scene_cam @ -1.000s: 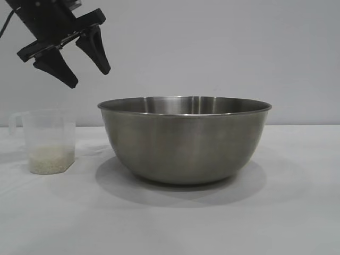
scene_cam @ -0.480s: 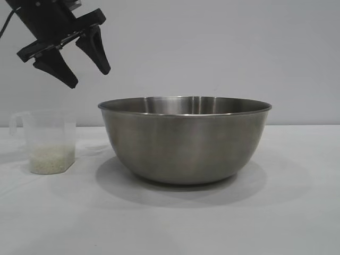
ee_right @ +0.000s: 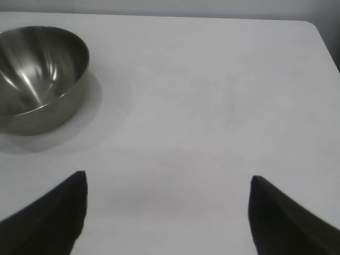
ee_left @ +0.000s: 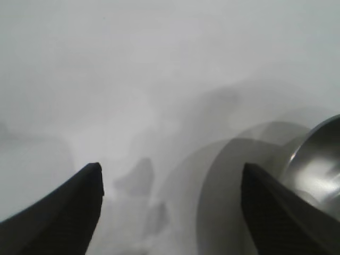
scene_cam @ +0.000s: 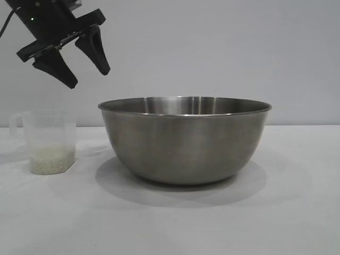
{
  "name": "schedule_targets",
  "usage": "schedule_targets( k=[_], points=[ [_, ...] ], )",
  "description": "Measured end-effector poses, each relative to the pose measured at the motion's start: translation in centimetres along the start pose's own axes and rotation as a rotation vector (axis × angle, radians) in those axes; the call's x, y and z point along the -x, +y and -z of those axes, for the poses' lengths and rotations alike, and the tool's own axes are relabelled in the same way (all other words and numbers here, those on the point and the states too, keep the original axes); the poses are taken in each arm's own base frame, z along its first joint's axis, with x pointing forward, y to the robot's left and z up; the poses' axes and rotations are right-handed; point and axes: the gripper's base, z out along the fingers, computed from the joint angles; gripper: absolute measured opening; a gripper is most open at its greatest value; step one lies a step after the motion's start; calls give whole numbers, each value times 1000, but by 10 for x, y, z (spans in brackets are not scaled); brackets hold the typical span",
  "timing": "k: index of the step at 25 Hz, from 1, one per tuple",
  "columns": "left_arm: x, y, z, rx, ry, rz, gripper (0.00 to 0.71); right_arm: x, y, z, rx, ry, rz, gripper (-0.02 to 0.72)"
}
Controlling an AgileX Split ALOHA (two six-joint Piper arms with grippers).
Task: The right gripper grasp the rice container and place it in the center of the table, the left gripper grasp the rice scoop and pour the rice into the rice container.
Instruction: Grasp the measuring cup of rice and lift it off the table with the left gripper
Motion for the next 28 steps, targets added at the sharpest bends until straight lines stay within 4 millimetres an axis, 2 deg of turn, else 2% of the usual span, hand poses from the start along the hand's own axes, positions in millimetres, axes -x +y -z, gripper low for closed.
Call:
schedule_targets(
  k=[5, 13, 24, 25, 26, 28],
  points=[
    [0, -6, 13, -10, 29, -49, 480, 0, 0, 0, 0, 0, 7, 534],
    [-1, -13, 62, 113, 113, -146, 480, 0, 0, 0, 0, 0, 9, 534],
    [-17, -21, 102, 174, 305, -92, 480, 0, 0, 0, 1, 0, 9, 534],
    [-18, -22, 105, 177, 305, -95, 428, 0, 0, 0, 1, 0, 9, 534],
    [-19, -22, 108, 181, 304, -96, 412, 0, 0, 0, 1, 0, 9, 534],
    [-26, -24, 113, 187, 306, -82, 424, 0, 0, 0, 1, 0, 9, 534]
  ],
)
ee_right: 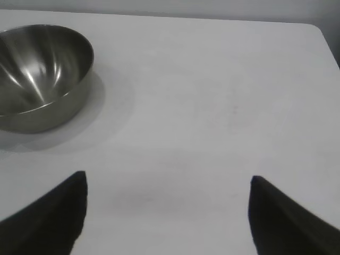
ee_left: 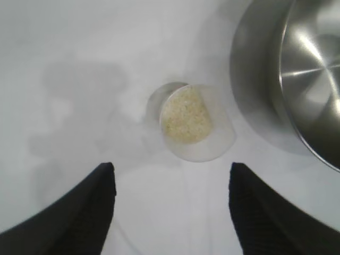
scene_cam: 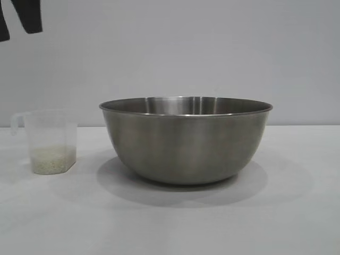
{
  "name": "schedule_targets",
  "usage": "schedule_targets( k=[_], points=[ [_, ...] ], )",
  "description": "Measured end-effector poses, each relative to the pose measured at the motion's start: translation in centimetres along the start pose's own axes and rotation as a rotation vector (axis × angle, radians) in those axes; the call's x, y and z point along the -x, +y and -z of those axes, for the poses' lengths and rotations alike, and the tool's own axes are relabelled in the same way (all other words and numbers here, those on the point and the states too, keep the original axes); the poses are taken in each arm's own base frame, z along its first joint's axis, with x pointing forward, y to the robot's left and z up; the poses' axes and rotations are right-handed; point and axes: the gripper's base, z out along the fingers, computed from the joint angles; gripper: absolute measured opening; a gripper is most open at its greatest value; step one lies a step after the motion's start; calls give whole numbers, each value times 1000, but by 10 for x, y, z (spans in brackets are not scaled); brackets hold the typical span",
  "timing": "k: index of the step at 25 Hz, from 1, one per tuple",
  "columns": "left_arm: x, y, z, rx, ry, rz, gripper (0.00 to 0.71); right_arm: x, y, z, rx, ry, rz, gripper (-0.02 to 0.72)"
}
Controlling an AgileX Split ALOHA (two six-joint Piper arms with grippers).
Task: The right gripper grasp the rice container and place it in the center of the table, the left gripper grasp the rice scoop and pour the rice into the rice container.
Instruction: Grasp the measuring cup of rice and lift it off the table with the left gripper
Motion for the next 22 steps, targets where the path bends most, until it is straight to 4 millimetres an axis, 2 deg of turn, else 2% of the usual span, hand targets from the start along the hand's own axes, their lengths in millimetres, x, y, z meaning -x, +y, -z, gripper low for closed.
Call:
schedule_targets(
  k=[6, 17, 22],
  points=[
    [-35, -4, 0, 7, -1, 16, 424, 0, 0, 0, 0, 0, 0, 534],
    [-113, -12, -13, 12, -239, 120, 424, 0, 0, 0, 0, 0, 0, 534],
    [-144, -11, -20, 31, -400, 204, 424, 0, 0, 0, 0, 0, 0, 534]
  ],
)
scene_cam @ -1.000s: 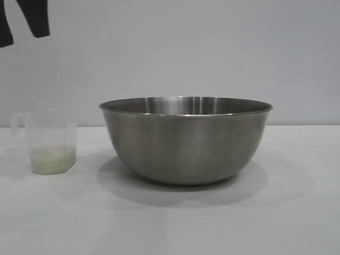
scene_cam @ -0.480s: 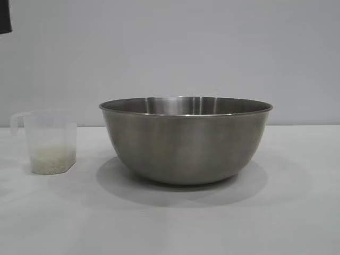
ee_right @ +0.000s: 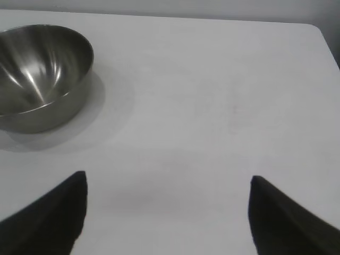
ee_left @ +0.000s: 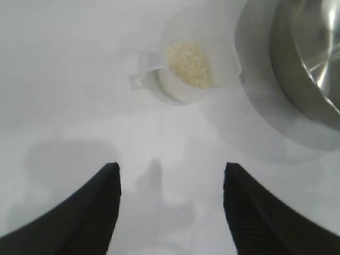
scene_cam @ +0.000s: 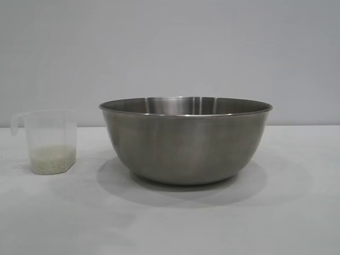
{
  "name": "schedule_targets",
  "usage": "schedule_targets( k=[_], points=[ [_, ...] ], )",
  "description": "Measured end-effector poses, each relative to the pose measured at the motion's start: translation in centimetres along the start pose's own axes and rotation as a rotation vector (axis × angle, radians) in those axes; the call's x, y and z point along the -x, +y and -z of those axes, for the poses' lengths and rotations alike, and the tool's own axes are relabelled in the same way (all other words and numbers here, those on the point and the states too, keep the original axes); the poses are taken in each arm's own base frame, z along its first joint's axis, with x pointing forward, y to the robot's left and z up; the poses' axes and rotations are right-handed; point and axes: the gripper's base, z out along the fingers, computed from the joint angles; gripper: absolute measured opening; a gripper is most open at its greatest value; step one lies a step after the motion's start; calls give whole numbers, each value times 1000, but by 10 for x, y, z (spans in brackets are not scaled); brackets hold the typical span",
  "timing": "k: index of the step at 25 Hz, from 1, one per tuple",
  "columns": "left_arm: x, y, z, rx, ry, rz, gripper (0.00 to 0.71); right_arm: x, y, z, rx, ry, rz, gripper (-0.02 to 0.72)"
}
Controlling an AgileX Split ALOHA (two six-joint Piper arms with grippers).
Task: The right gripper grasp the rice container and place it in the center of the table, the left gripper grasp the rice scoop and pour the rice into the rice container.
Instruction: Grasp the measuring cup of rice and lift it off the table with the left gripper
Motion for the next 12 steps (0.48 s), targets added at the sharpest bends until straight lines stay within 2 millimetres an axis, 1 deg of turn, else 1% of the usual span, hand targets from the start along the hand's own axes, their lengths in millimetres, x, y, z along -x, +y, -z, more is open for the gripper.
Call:
schedule_targets(
  k=[4, 8, 12],
  points=[
    [-21, 9, 0, 46, -121, 37, 424, 0, 0, 0, 0, 0, 0, 534],
    [-44, 20, -6, 106, -190, 56, 424, 0, 0, 0, 2, 0, -1, 534],
    [-58, 27, -8, 153, -246, 46, 424, 0, 0, 0, 2, 0, -1, 534]
  ],
)
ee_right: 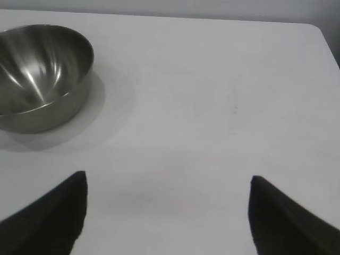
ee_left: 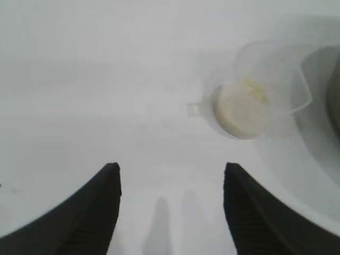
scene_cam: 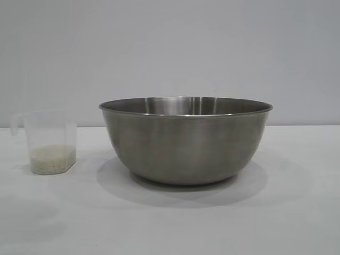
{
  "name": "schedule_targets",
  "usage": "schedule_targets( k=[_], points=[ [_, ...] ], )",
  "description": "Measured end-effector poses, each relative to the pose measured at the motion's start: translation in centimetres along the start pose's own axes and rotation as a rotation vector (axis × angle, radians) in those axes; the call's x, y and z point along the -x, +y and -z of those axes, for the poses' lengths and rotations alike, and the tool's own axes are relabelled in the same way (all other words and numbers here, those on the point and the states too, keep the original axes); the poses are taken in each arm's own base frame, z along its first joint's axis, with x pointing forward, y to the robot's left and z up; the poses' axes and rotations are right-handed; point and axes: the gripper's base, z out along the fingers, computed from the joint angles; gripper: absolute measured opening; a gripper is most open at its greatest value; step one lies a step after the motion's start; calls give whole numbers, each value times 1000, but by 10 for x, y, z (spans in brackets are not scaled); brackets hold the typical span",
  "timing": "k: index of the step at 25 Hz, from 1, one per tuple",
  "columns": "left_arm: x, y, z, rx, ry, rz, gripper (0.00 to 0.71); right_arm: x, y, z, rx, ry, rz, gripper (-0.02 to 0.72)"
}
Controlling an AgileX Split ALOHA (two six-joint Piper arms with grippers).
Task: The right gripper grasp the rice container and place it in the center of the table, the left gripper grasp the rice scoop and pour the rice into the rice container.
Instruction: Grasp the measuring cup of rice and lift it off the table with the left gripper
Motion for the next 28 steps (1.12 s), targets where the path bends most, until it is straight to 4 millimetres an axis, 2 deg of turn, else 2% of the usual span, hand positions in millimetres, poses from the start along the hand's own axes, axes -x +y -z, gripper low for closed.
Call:
schedule_targets(
  k=[5, 10, 14, 20, 23, 28],
  points=[
    [-14, 6, 3, 17, -75, -31, 424, 0, 0, 0, 0, 0, 1, 534],
    [-25, 1, 9, -79, -206, -97, 424, 0, 0, 0, 0, 0, 1, 534],
    [-26, -2, 15, -131, -327, -114, 424, 0, 0, 0, 0, 0, 1, 534],
    [-21, -3, 18, -148, -386, -99, 424, 0, 0, 0, 0, 0, 2, 534],
    [-21, -4, 15, -152, -389, -95, 424, 0, 0, 0, 0, 0, 2, 534],
    [-26, -7, -1, -185, -361, -97, 424, 0, 0, 0, 0, 0, 2, 534]
  ],
)
